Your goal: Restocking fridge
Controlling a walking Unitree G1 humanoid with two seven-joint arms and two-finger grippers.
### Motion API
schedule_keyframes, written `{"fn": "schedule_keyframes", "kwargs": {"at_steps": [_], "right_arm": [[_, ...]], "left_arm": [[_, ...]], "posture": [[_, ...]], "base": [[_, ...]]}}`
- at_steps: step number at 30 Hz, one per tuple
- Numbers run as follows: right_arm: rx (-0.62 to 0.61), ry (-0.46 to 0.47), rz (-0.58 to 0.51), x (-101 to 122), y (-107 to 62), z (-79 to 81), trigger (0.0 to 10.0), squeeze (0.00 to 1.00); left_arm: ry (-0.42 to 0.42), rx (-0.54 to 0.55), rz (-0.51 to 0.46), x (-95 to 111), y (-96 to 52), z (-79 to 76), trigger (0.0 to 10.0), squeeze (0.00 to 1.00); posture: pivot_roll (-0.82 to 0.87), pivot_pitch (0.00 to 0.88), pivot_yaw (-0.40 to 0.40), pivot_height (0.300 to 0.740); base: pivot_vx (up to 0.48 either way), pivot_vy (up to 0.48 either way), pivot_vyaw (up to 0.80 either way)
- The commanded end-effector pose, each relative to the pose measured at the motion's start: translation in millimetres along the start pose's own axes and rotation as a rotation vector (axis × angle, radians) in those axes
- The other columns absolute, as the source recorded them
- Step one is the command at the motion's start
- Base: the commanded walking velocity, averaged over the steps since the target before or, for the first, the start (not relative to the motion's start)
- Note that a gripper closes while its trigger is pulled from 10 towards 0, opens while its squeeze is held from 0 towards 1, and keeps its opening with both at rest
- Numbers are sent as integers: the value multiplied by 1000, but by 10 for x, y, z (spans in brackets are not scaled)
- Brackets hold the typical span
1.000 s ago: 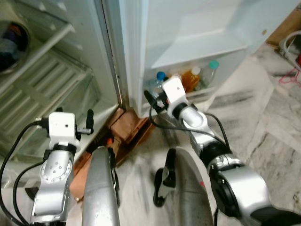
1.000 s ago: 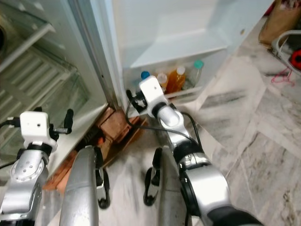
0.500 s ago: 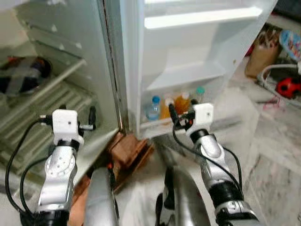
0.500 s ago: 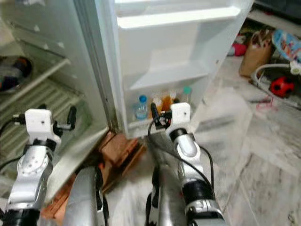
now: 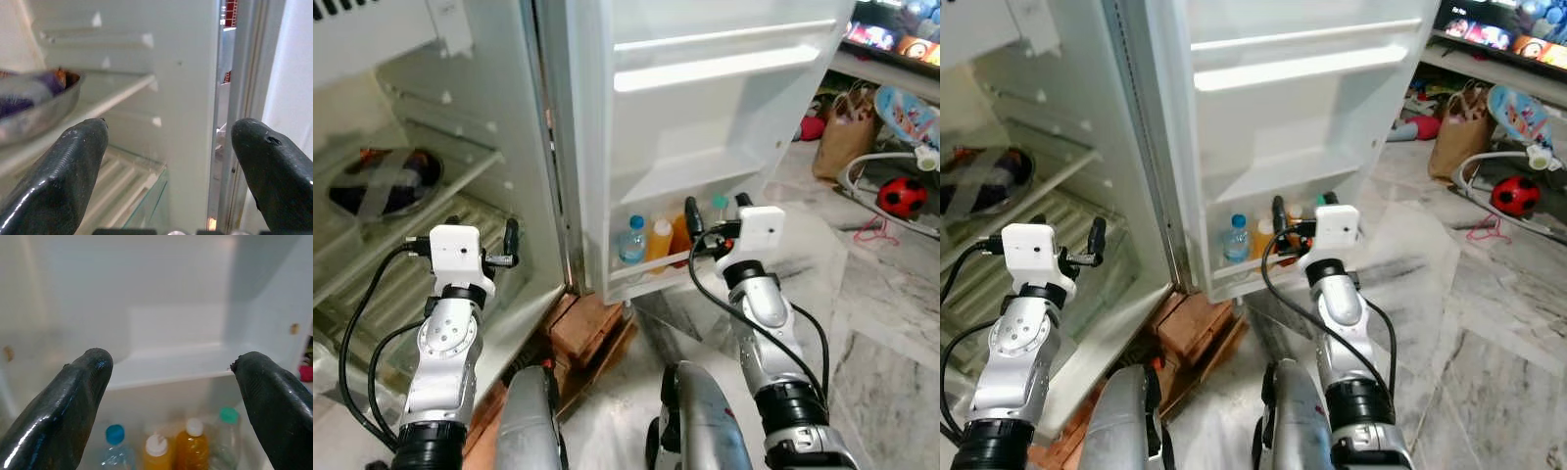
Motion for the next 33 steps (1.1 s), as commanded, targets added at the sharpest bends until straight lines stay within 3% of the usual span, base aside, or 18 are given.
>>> {"fn": "schedule_keyframes", "kwargs": {"at_steps": [1,6,10,17,22,25,28,33], "right_arm": [[-37,18,2,22,-28,-57,10000,0],[-53,47,43,-22,-66,-47,10000,0],[-69,54,80,-77,-63,-75,10000,0],[-101,80,111,-82,-28,-103,10000,0],[-116,70,137,-129,-55,-140,10000,0],[-116,80,155,-166,-91,-138,10000,0],[-111,75,243,-319,-139,-107,10000,0],[-109,124,238,-312,-114,-125,10000,0]], "left_arm": [[11,-31,-7,6,-24,-42,10000,0],[15,-7,-8,3,-59,28,10000,0],[18,-5,-24,59,-70,-3,10000,0],[25,26,-16,46,-110,73,10000,0],[33,0,6,8,-131,-26,10000,0],[31,5,17,-11,-146,-35,10000,0],[35,25,33,-35,-144,-14,10000,0],[37,29,34,-31,-140,-12,10000,0]], "posture": [[14,0,-12,681],[28,0,-39,716],[51,31,-68,740],[44,44,-72,740],[37,61,-66,740],[29,69,-64,740],[28,71,-69,740],[29,71,-71,740]], "base": [[0,0,0],[0,0,0],[0,0,0],[0,0,0],[0,0,0],[0,0,0],[0,0,0],[0,0,0]]}}
Point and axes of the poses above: a point about 5 cm out from each wrist's last joint towards the gripper, its own y axis pointing out of the wrist towards the gripper, its own x axis along the axis of the wrist's last joint, z = x × y, the point moved 6 cm from there along y, pointing out of the wrist towards the gripper, and after that the axes turned 1 degree about -y, right-handed, at the moved point
